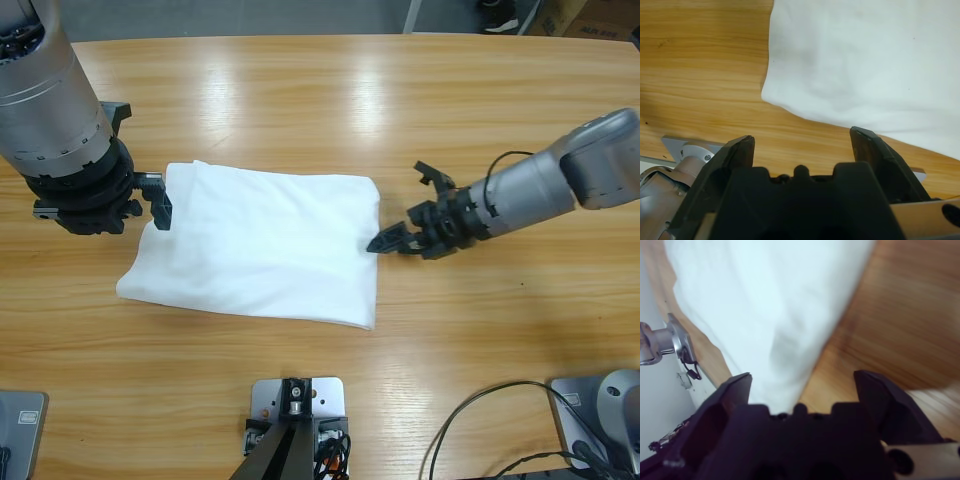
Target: Fold clothes
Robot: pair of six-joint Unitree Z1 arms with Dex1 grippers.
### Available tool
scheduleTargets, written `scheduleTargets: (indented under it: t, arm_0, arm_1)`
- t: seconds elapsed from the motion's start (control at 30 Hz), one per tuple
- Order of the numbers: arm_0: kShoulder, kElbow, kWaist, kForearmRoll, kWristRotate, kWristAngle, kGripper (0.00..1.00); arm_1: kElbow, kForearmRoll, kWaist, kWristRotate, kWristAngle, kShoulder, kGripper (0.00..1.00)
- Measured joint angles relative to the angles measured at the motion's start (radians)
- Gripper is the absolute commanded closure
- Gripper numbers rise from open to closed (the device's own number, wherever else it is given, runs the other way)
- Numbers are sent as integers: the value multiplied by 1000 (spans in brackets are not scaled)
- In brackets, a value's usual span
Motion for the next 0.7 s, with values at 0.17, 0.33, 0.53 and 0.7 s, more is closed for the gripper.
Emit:
scheduleTargets:
  t: [0.17,0.33,0.53,0.7]
  arm_0:
    - [0,9,-1,0,0,0,257]
    - [-4,11,-1,0,3,0,257]
    - [-6,18,-1,0,15,0,243]
    - [-18,23,-1,0,17,0,233]
  arm_1:
    - [-2,-94,42,43,9,39,708]
    - [-2,-131,46,54,12,71,1000]
    - [0,-180,46,23,12,122,1000]
    - [-8,-118,44,-39,-15,112,1000]
